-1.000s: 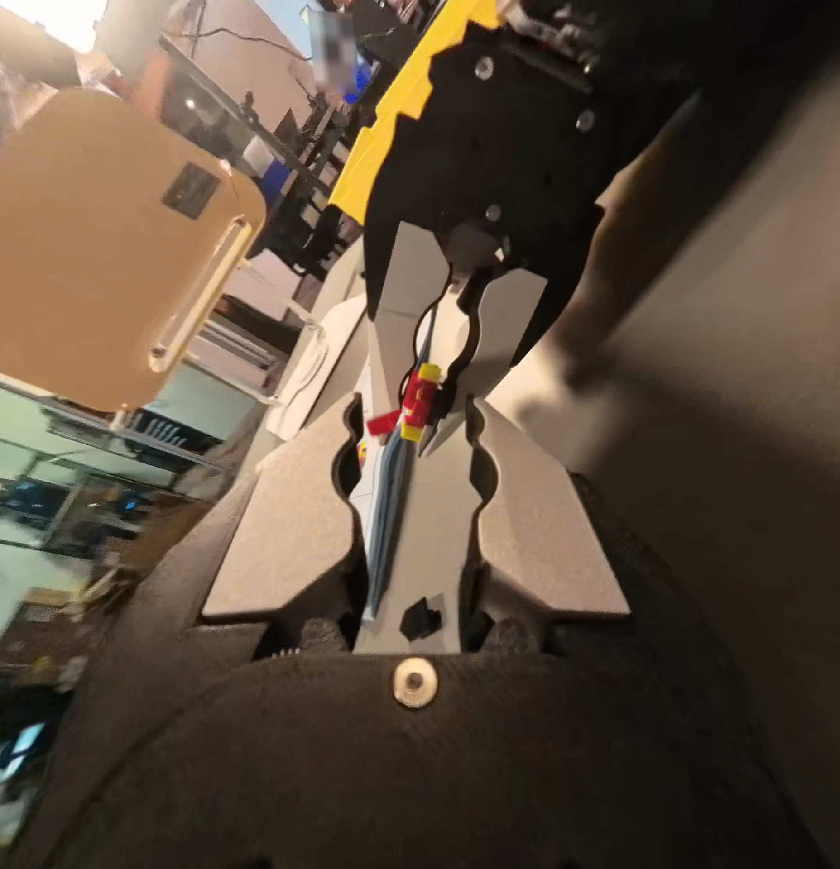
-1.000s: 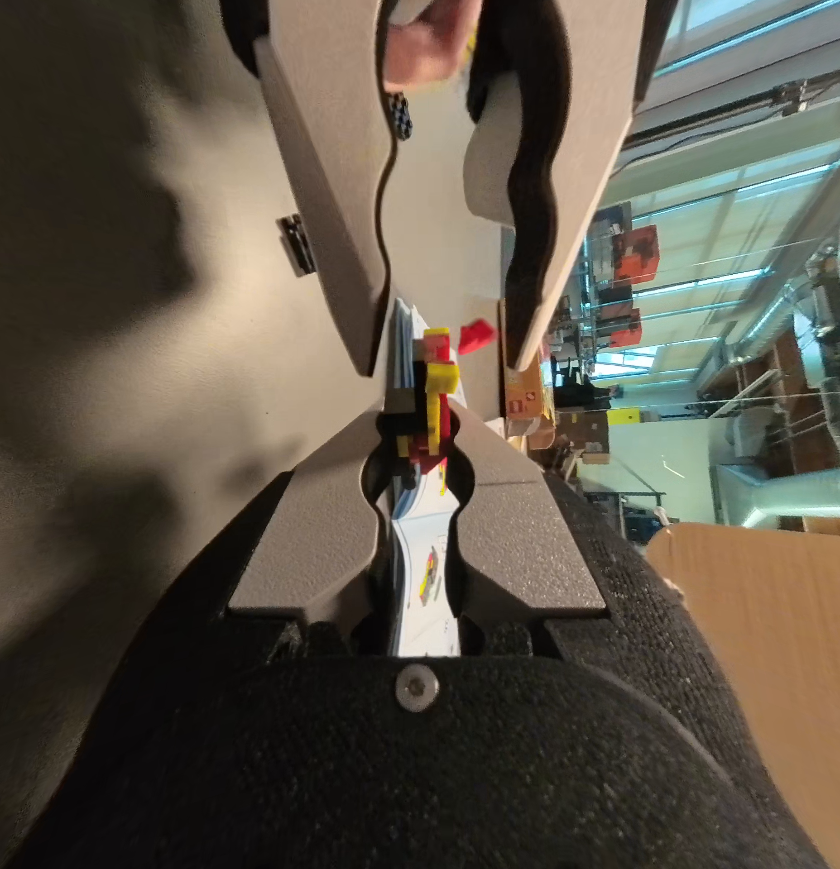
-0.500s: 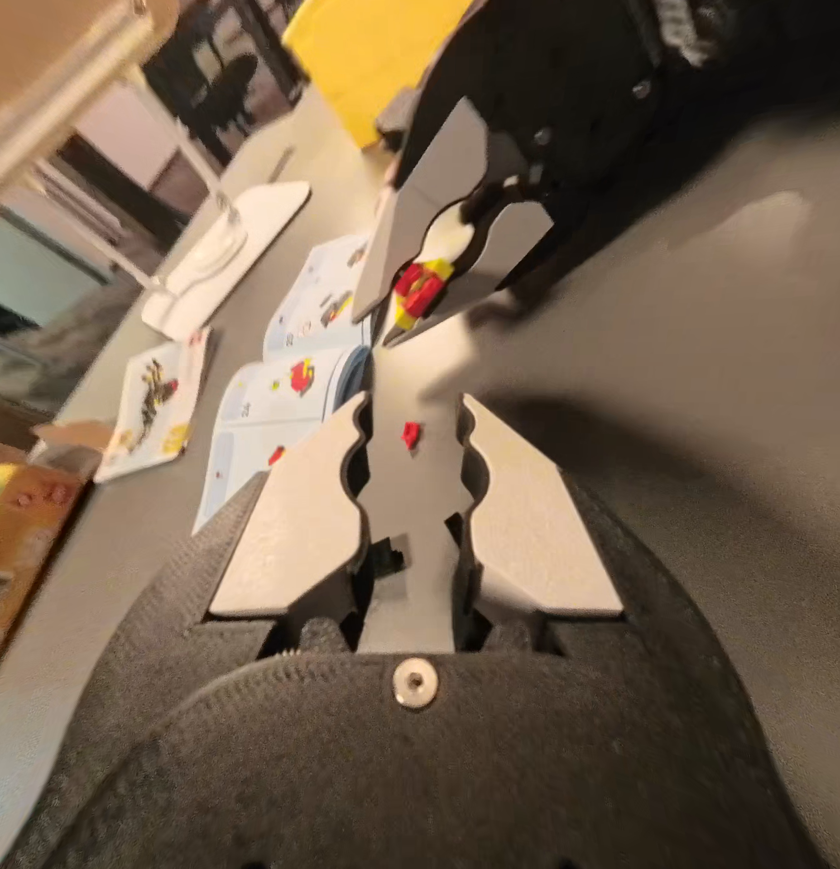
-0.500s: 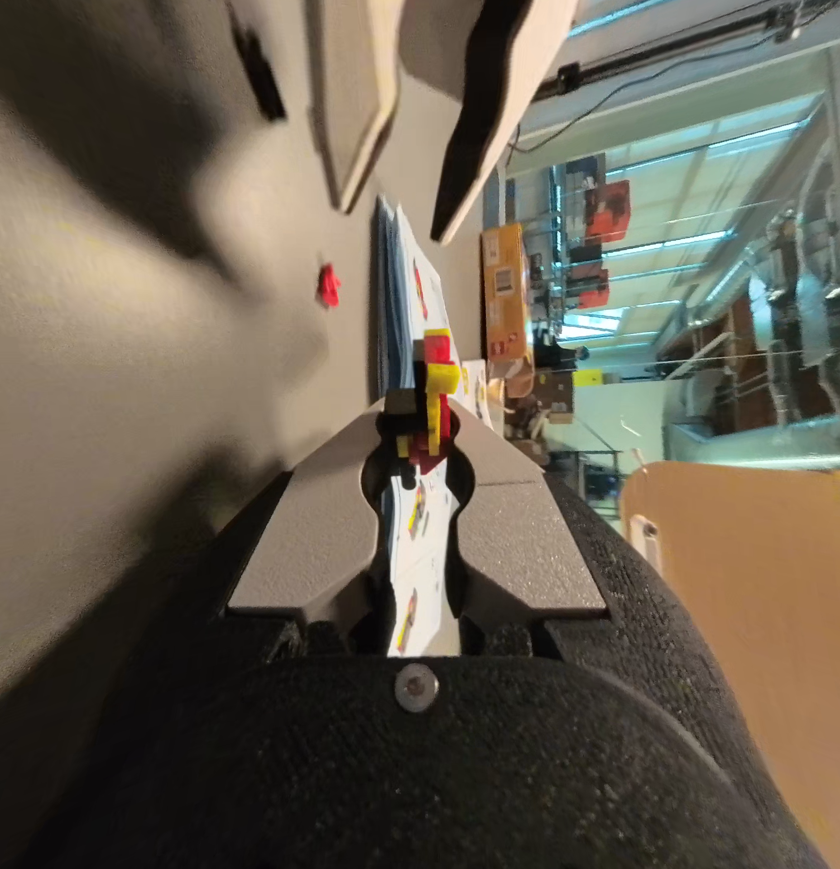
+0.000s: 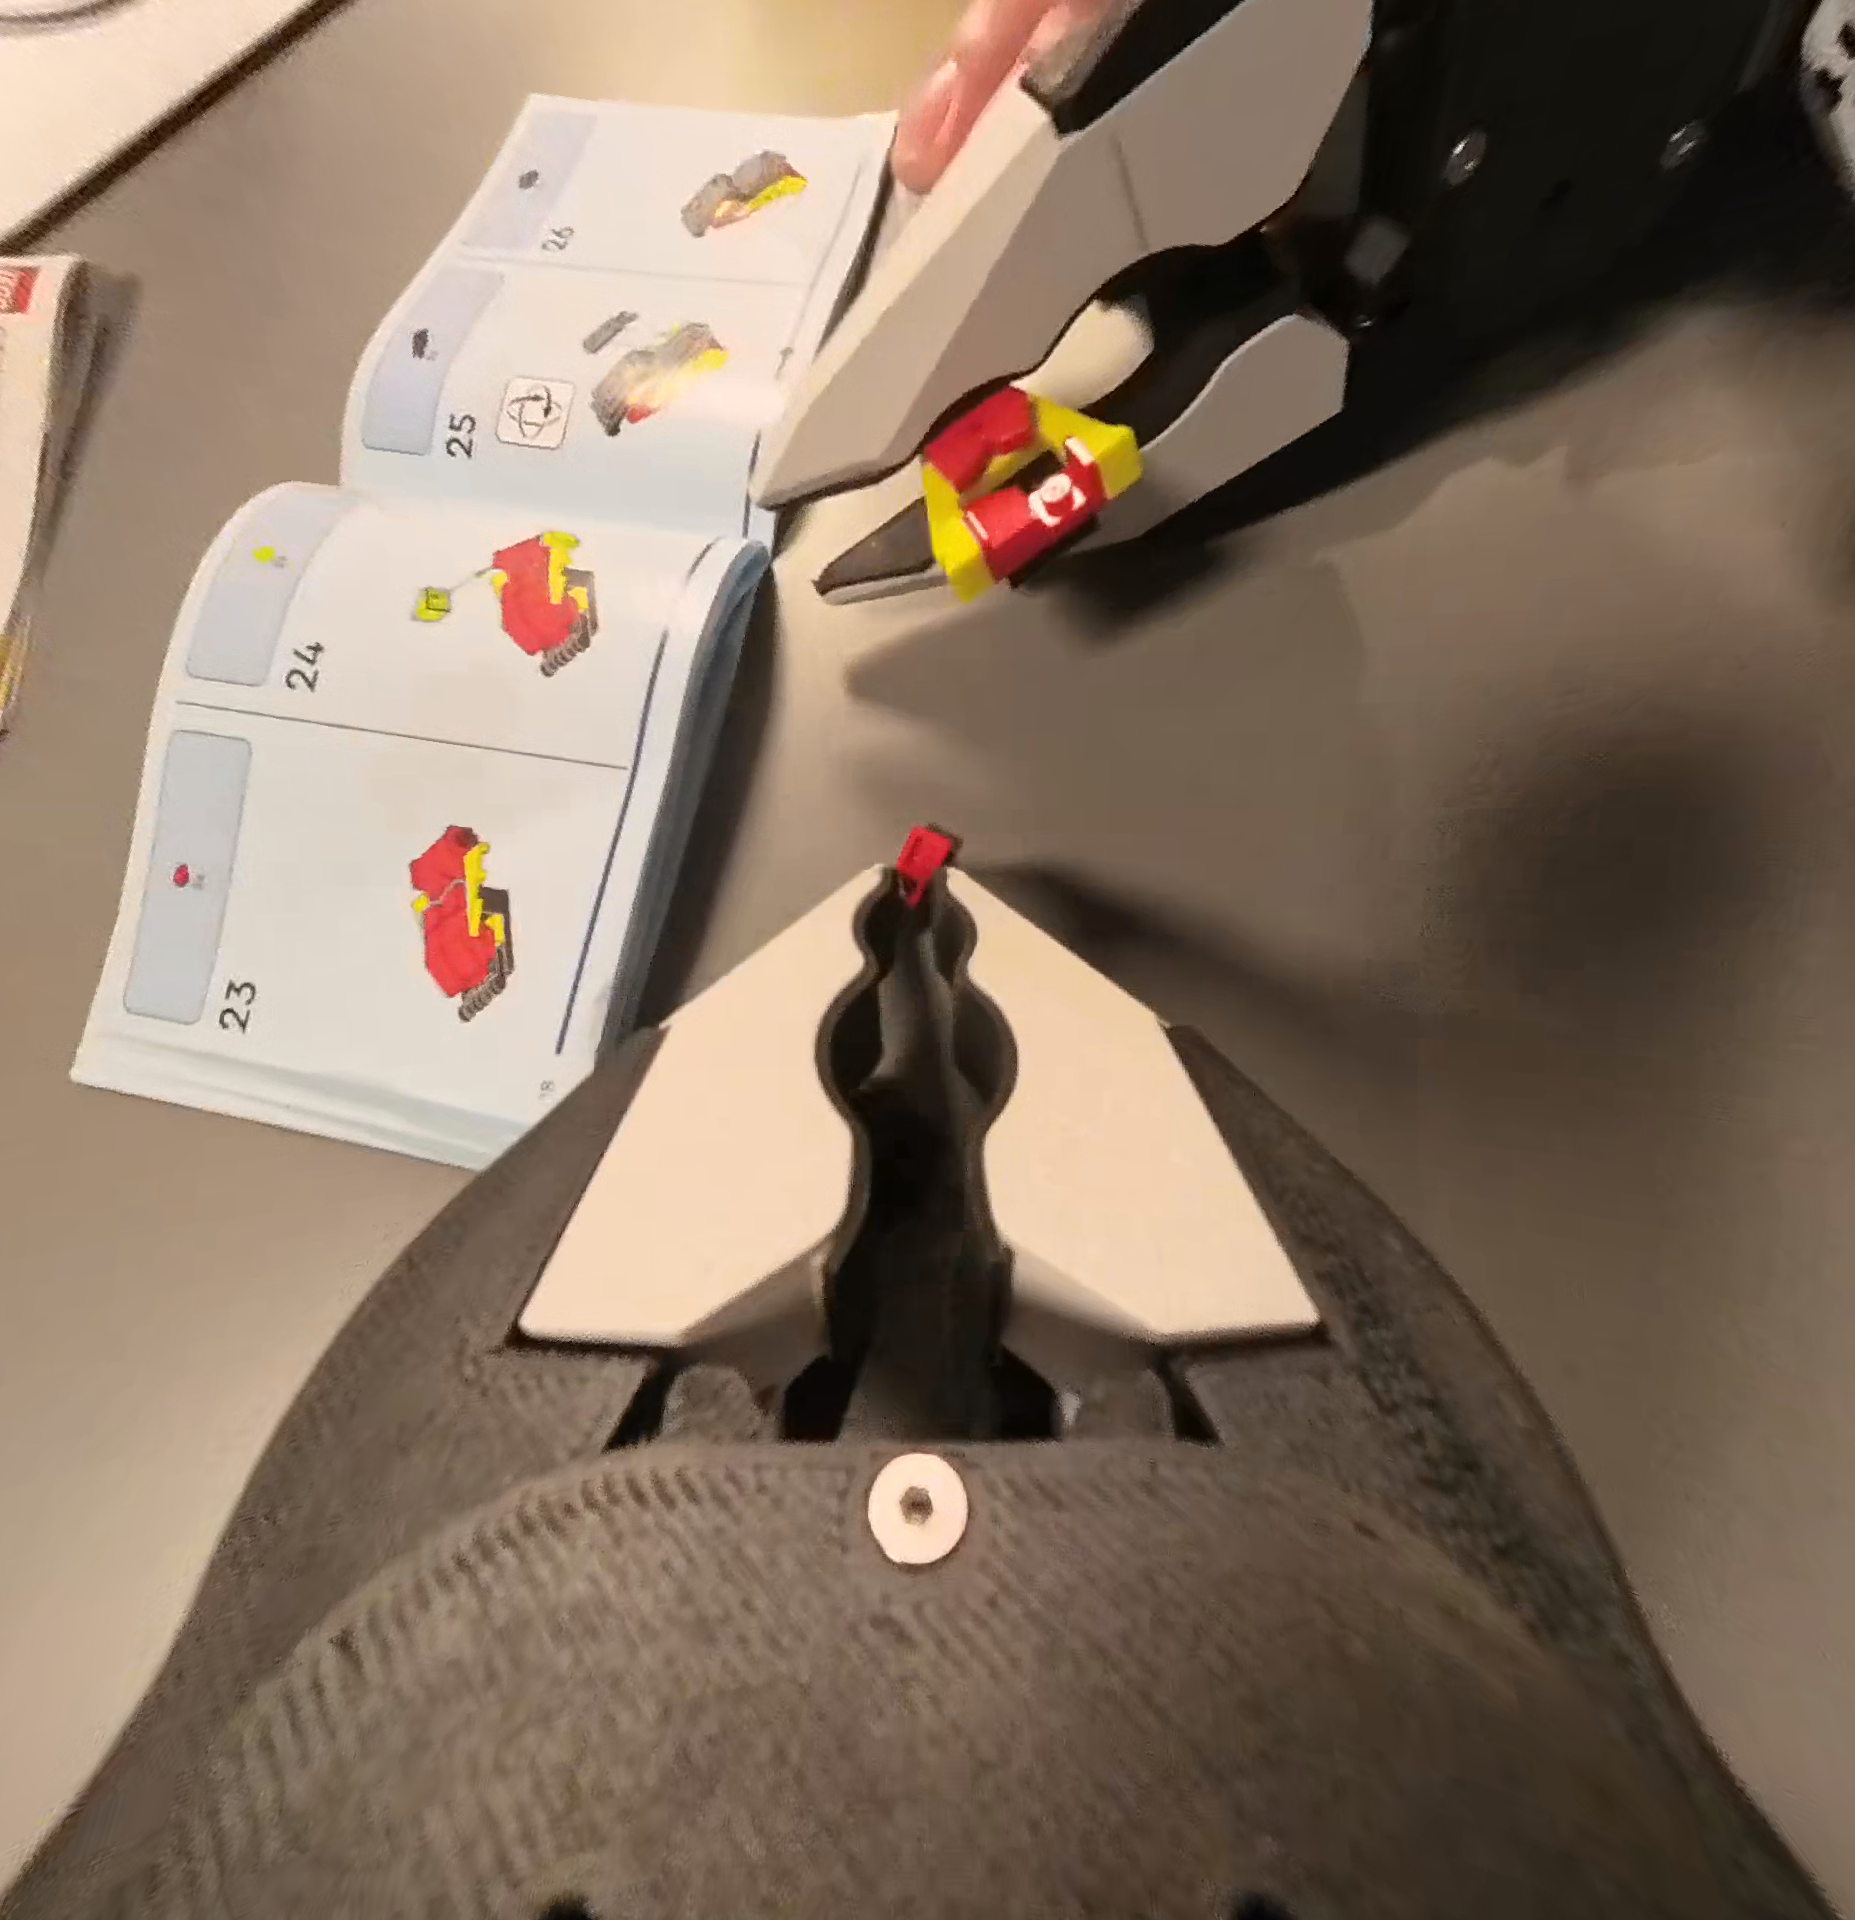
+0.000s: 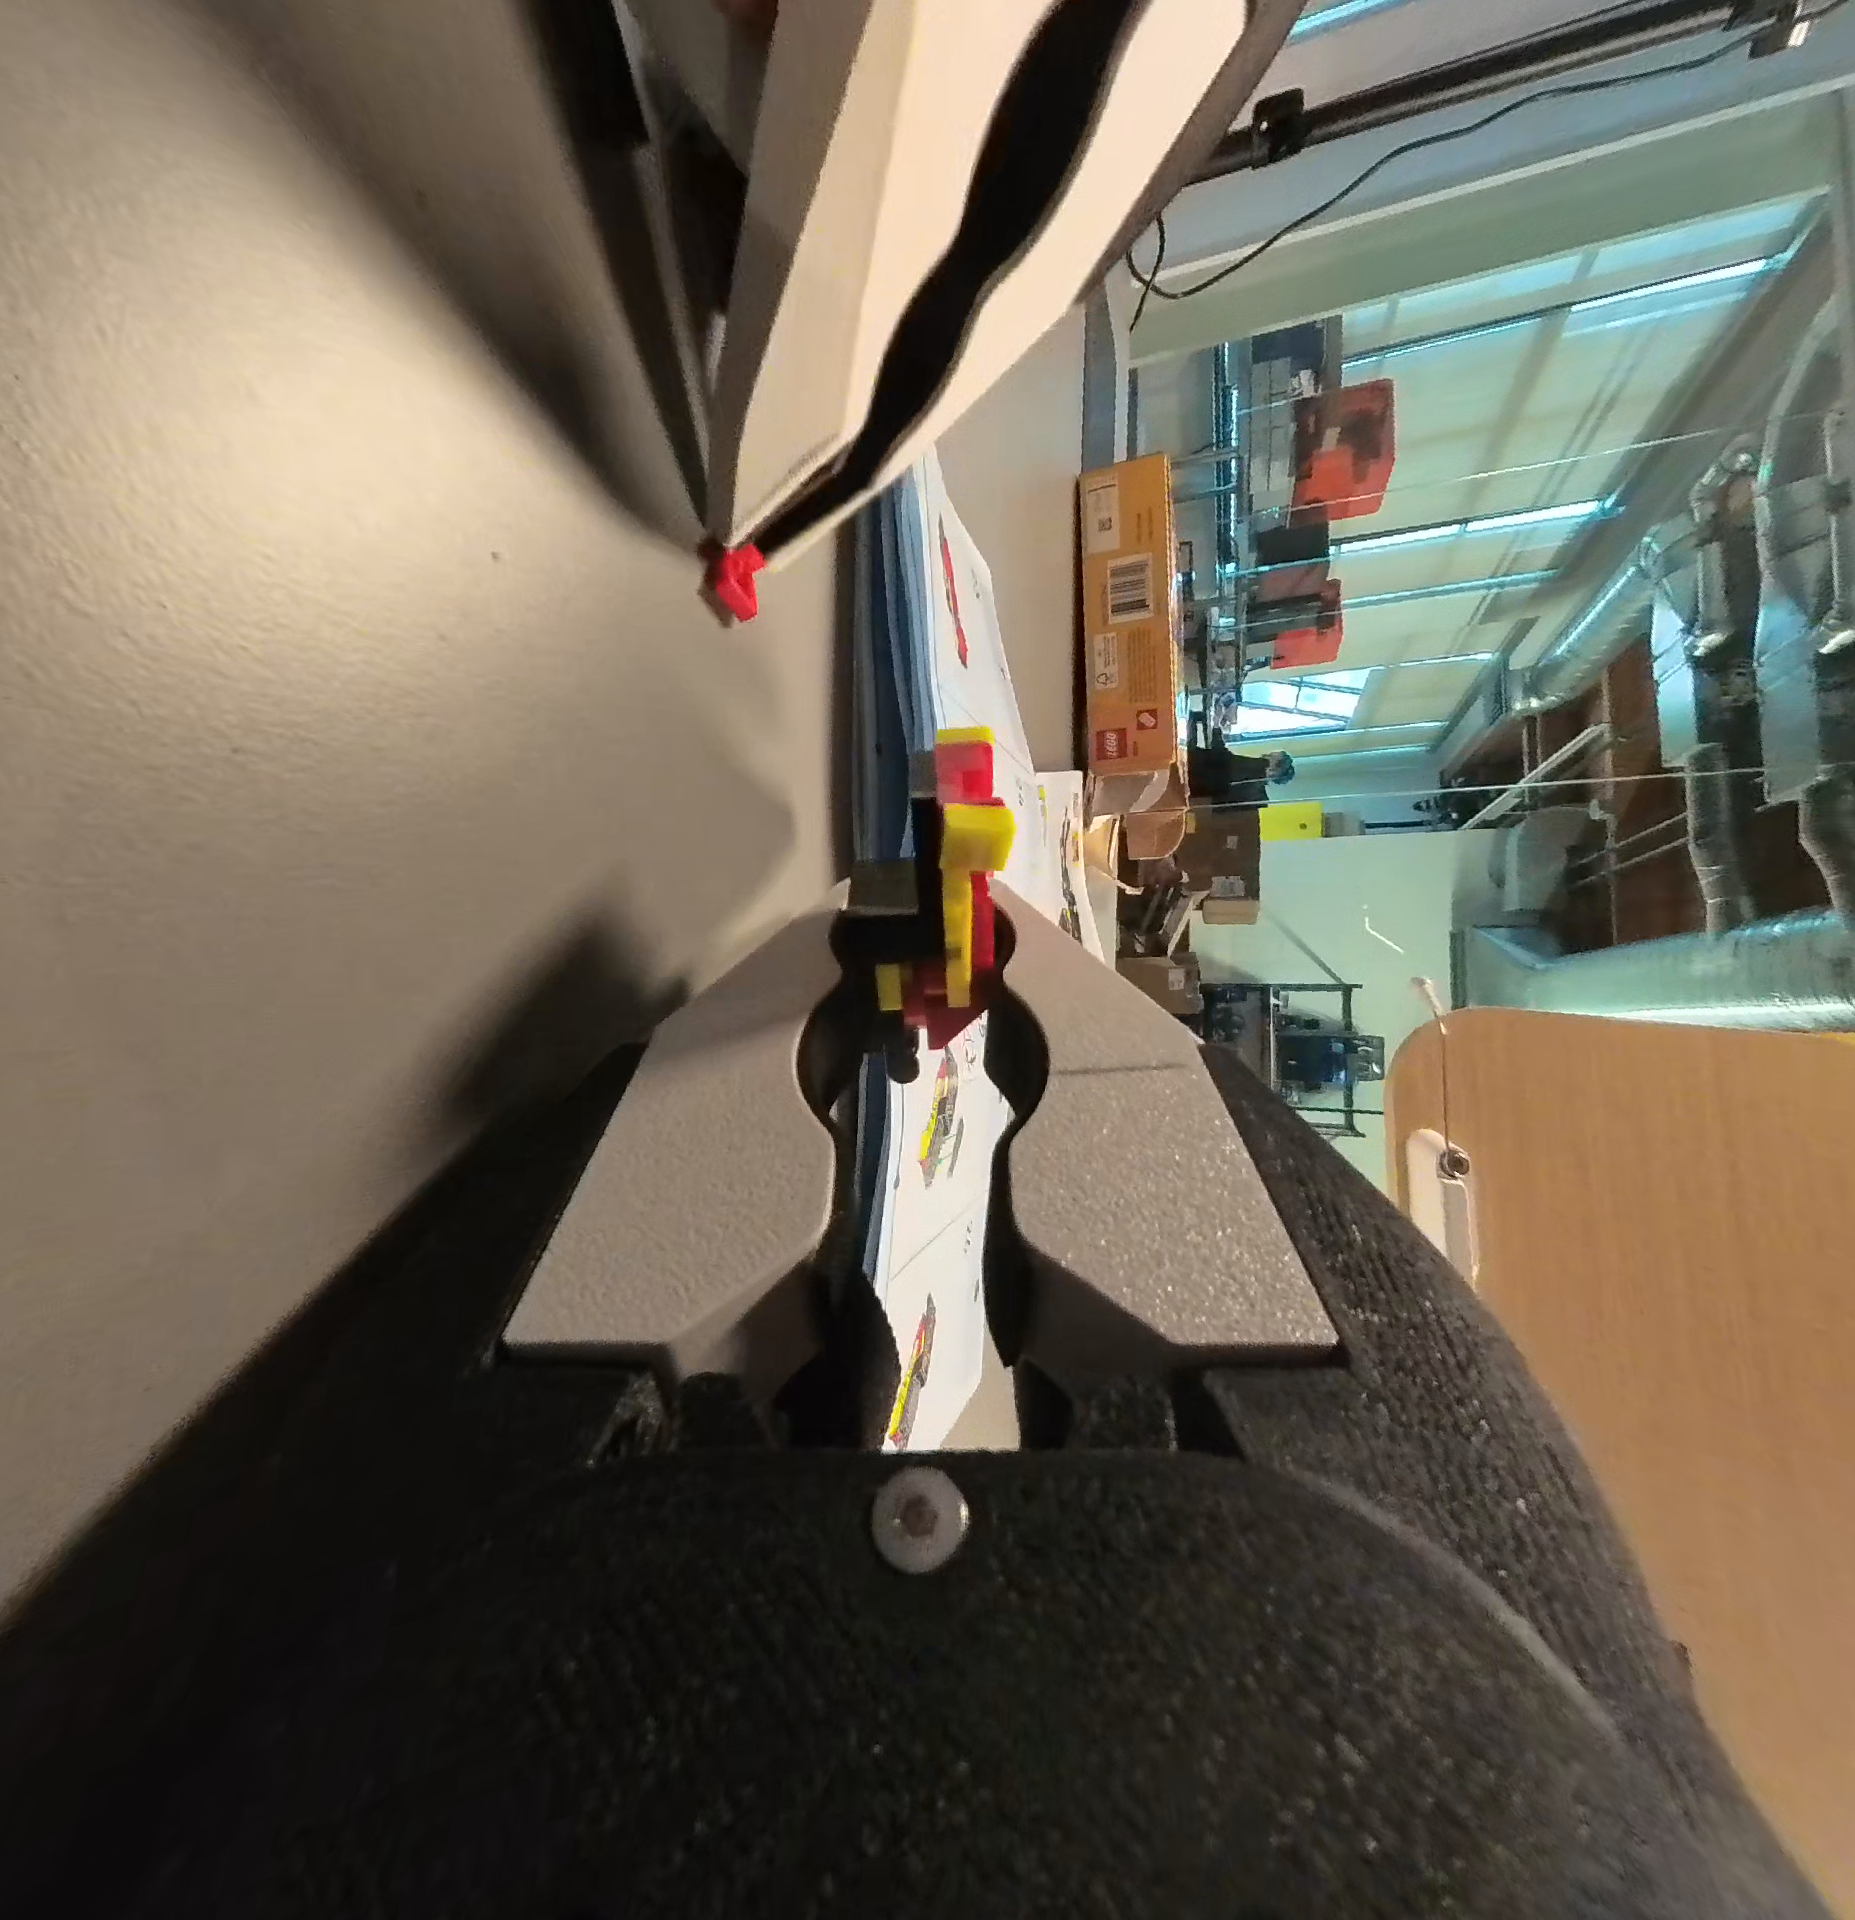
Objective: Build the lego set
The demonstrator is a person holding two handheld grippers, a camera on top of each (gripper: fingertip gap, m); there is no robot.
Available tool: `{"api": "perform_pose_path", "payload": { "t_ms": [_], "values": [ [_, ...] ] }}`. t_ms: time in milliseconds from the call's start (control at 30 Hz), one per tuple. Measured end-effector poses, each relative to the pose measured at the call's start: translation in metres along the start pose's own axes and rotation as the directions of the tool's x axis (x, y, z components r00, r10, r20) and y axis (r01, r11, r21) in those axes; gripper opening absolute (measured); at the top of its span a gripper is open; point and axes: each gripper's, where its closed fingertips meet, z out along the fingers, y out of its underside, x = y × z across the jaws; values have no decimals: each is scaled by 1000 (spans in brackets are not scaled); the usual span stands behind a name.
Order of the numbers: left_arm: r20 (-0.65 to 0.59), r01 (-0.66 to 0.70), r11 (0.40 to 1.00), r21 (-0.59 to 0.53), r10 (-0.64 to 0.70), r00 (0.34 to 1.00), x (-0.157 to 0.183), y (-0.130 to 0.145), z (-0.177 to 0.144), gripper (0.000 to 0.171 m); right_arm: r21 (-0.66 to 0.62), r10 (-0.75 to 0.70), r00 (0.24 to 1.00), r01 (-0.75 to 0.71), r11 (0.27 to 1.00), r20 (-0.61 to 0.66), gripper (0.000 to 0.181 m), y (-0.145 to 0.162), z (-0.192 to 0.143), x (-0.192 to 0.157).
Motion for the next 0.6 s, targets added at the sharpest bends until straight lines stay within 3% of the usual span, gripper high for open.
{"api": "perform_pose_path", "payload": {
  "t_ms": [100,167,267,333,400,467,533,600],
  "values": [
    [48,-75,997,-8,75,996,-2,2,-2,4,4,-3,1000,3,1000,-3,16,-1,0,0],
    [120,-199,980,0,197,973,-5,-1,-8,4,5,0,1000,0,1000,-3,16,-1,0,0],
    [268,-442,897,11,423,865,-5,-17,-25,4,11,14,1000,-14,1000,-2,16,-1,0,0],
    [360,-667,743,-62,640,679,4,-24,-36,3,17,25,1000,-25,1000,-1,17,-2,0,1],
    [399,-817,522,-244,822,406,9,-21,-40,3,29,40,999,-40,999,-1,16,-2,0,2],
    [349,-867,293,-404,925,150,15,-15,-37,4,45,64,998,-64,997,4,16,-3,1,2],
    [264,-870,129,-476,965,-1,23,-6,-31,4,63,90,996,-91,994,12,17,-5,0,3],
    [157,-868,17,-496,985,-71,31,6,-27,3,84,108,994,-109,990,20,17,-7,0,3]
  ]
}}
